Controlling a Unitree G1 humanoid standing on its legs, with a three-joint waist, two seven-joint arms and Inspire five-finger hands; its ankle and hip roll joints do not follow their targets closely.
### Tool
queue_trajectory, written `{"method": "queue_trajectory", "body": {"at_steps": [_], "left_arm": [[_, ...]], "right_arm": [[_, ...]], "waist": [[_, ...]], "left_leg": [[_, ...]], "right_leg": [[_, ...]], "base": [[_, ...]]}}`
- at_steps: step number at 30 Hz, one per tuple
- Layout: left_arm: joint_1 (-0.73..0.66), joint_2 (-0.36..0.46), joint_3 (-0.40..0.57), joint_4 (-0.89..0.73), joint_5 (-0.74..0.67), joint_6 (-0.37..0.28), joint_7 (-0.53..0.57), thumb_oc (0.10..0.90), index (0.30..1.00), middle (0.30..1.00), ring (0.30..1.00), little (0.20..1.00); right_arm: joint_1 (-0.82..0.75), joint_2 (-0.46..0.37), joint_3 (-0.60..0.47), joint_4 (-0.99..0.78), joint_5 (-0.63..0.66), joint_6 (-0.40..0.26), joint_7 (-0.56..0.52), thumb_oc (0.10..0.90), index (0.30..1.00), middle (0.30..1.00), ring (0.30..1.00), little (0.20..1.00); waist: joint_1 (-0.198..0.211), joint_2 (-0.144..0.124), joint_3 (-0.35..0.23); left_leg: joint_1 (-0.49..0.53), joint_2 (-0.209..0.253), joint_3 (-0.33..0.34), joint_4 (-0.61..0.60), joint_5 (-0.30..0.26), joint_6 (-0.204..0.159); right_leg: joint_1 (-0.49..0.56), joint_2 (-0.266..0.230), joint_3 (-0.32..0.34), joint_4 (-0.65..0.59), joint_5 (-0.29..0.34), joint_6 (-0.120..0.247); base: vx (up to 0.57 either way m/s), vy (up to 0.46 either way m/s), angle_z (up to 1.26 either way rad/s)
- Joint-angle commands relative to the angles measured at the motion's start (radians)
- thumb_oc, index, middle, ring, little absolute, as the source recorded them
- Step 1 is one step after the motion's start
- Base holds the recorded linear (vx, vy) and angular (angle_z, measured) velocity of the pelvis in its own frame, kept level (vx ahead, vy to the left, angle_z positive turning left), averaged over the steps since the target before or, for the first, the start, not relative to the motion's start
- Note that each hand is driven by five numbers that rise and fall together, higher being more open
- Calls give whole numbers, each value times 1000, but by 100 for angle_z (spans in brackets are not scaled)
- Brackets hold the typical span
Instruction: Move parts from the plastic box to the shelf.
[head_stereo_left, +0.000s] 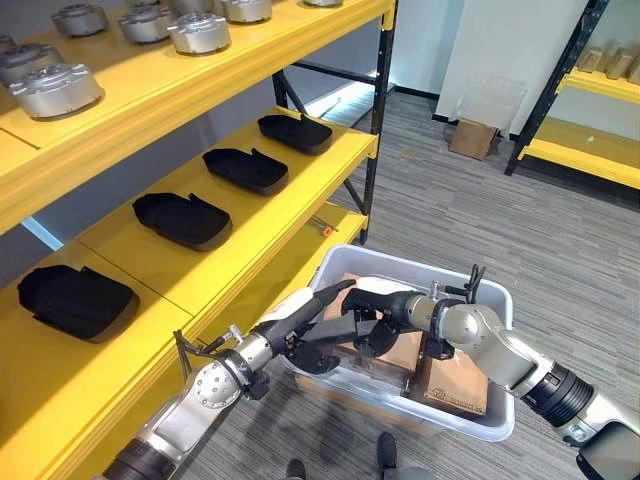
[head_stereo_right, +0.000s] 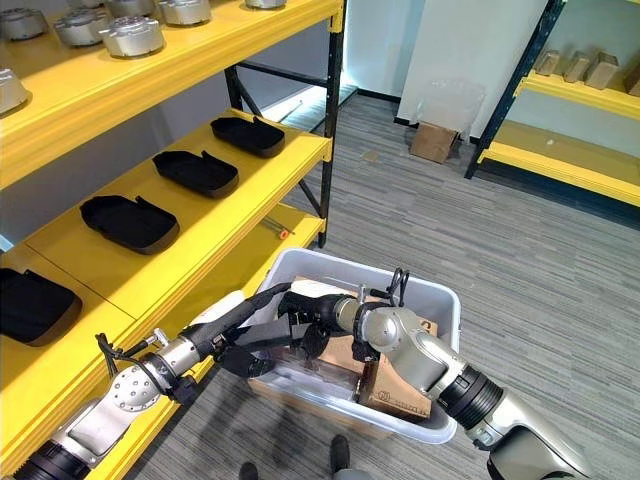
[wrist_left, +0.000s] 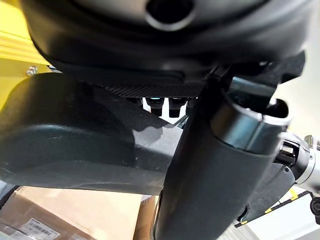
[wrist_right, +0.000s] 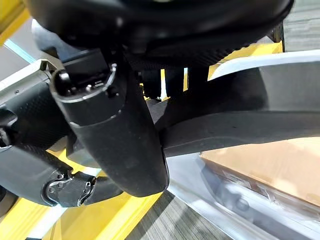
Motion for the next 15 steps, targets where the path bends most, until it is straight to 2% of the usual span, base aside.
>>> {"method": "queue_trajectory", "body": {"at_steps": [1,7,15], "left_arm": [[-91,-33,-16,-6,-35,-25,87,900,1000,1000,1000,1000],[-74,-34,15,13,-15,-20,138,900,1000,1000,1000,1000],[-25,-26,129,33,22,-15,215,900,1000,1000,1000,1000]], "right_arm": [[-162,46,-62,-27,8,-80,-91,400,300,300,300,300],[-134,40,-83,-16,-16,-90,-111,400,300,300,300,300],[-95,11,-136,3,-22,-65,-134,400,300,300,300,300]], "waist": [[12,-14,-63],[13,-15,-64],[20,-18,-65]], "left_leg": [[-10,26,-11,-8,-33,9],[-8,25,-13,-8,-34,9],[1,25,-18,-8,-40,7]], "right_leg": [[84,-55,-18,1,-102,66],[88,-54,-20,1,-103,65],[98,-54,-23,1,-109,64]], "base": [[0,0,0],[0,0,0],[14,0,0]]}}
